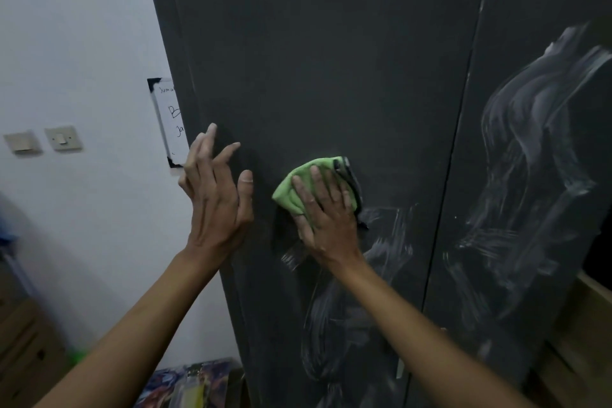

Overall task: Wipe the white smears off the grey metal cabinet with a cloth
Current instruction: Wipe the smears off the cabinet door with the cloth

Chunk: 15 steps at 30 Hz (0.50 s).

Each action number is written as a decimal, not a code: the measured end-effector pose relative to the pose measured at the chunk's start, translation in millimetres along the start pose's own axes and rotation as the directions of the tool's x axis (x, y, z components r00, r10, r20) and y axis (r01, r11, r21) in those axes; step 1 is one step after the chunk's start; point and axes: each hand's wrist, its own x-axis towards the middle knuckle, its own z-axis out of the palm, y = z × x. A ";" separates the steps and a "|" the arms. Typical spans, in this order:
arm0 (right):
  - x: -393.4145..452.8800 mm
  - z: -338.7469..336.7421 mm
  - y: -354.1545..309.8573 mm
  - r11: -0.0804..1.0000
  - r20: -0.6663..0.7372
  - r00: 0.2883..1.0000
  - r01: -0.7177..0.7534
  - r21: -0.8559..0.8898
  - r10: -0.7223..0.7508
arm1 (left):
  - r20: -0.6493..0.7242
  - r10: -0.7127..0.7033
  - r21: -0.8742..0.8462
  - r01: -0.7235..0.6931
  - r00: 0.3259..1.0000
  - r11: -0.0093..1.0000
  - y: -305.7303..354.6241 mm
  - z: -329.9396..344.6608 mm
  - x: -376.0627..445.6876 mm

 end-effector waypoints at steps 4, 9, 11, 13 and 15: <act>-9.0 -14.9 48.4 0.980 -0.063 0.980 -0.192 -0.050 0.188 | 0.018 -0.007 0.004 0.007 1.000 1.000 5.2 7.3 -2.7; -28.0 -28.8 99.3 0.911 -0.080 0.910 -0.411 -0.025 0.408 | 0.041 -0.017 0.052 0.015 0.999 0.999 7.7 13.3 -9.9; -30.4 -29.1 101.0 0.892 -0.092 0.887 -0.453 0.011 0.452 | 0.059 -0.022 0.077 0.018 0.998 0.997 6.6 14.2 -16.0; -26.8 -24.5 88.7 0.865 -0.114 0.857 -0.497 0.074 0.502 | 0.066 -0.033 0.090 0.027 0.997 0.996 4.7 14.5 -22.7; -21.0 -17.0 67.8 0.814 -0.134 0.803 -0.564 0.141 0.580 | 0.062 -0.042 0.091 0.037 0.997 0.995 1.9 13.8 -28.3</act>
